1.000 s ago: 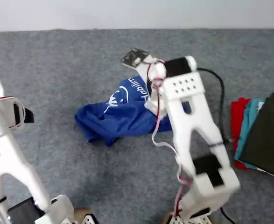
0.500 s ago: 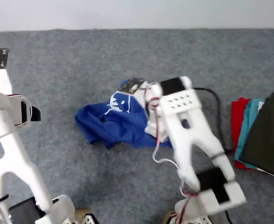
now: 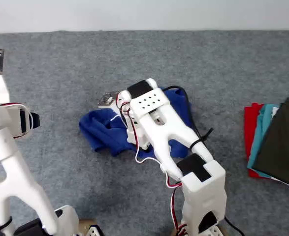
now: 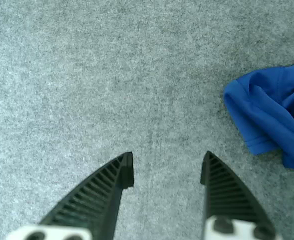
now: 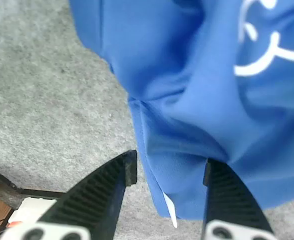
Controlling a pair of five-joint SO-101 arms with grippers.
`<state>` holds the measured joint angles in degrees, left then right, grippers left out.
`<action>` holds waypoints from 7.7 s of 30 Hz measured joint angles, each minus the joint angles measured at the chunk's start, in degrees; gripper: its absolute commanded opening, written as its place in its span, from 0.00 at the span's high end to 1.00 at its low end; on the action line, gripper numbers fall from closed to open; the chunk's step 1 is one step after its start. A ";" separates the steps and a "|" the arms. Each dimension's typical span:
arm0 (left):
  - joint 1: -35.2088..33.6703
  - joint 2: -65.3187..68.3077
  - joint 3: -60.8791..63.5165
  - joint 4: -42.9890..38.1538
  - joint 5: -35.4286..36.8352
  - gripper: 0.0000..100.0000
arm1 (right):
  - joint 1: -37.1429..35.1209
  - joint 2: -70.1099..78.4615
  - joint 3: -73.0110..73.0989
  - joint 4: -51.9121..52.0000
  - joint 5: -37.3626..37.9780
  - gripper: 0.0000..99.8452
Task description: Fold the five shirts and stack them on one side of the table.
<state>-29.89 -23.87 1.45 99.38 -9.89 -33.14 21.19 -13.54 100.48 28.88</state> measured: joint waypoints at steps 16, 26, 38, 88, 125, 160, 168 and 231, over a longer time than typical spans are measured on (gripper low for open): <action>0.00 -0.35 5.89 -1.76 0.00 0.78 | 15.74 -26.81 34.81 -5.89 6.86 0.77; 0.00 -0.35 5.89 -1.76 0.00 0.78 | 18.11 -23.65 45.10 -26.37 6.59 0.77; 0.00 -0.35 5.89 -1.76 0.00 0.78 | 20.40 -14.07 38.95 -33.85 1.32 0.77; 33.58 26.02 24.97 -22.95 -6.42 0.74 | 33.85 -24.79 12.31 -10.11 13.10 0.98; 29.98 29.80 2.20 -13.63 -3.60 0.99 | 39.21 -28.57 3.25 -6.42 14.51 0.99; 21.10 7.74 -66.73 -16.09 -11.08 0.99 | 39.65 -52.66 -9.85 -23.47 29.80 0.99; 21.01 6.68 -69.10 -17.49 -18.46 0.99 | 36.57 -59.08 -9.85 -27.43 36.48 0.99; 21.54 50.64 -32.79 -54.77 -30.42 0.99 | 36.48 -14.15 33.05 -106.55 50.64 0.99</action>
<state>-8.35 26.77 -31.34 44.62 -40.31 3.34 7.03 19.52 -6.07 79.52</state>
